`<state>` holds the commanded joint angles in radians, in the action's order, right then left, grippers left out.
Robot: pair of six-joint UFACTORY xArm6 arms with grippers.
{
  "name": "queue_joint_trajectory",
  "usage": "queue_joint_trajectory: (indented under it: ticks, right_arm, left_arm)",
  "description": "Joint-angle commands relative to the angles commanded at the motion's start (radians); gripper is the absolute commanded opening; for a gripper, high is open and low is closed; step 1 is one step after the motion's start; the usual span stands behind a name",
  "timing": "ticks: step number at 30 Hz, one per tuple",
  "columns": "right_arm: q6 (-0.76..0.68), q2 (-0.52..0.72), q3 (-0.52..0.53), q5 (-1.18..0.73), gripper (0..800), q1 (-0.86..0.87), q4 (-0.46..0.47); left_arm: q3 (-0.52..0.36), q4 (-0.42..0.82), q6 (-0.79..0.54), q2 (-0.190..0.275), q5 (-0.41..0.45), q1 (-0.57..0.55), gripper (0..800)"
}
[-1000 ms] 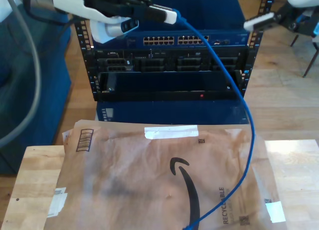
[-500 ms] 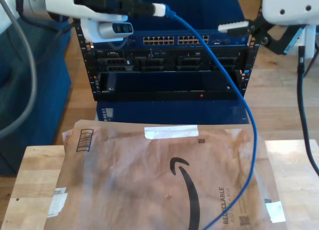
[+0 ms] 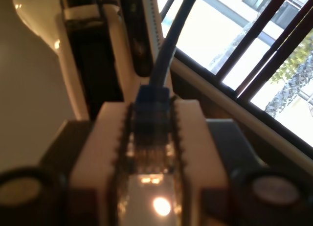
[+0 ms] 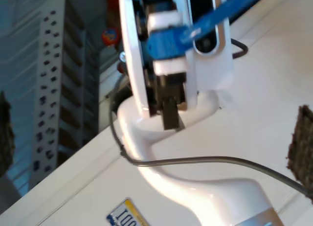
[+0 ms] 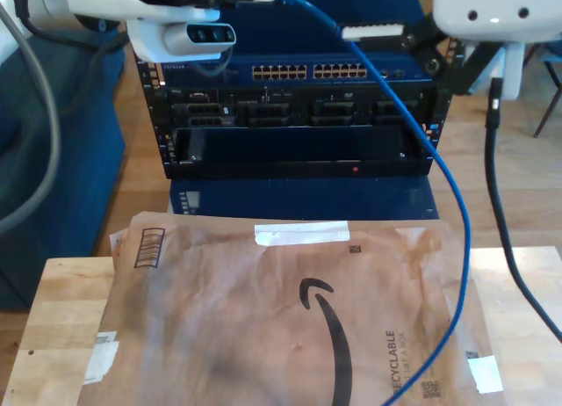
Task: Grab the cable and plug it in
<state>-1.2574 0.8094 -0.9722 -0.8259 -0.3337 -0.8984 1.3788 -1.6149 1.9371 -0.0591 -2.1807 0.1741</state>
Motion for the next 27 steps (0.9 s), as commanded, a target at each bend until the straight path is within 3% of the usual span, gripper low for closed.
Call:
queue_joint_trajectory:
  ticks: [14, 27]
  right_arm:
    - [0.014, -0.006, 0.092, 0.247, 798, -0.115, 0.002]
    - [0.068, -0.044, 0.103, 0.279, 777, -0.14, 0.002]
  left_arm:
    - [-0.015, -0.044, 0.054, -0.025, -0.003, 0.018, 2]
    - [-0.02, -0.044, 0.055, -0.025, -0.005, 0.018, 2]
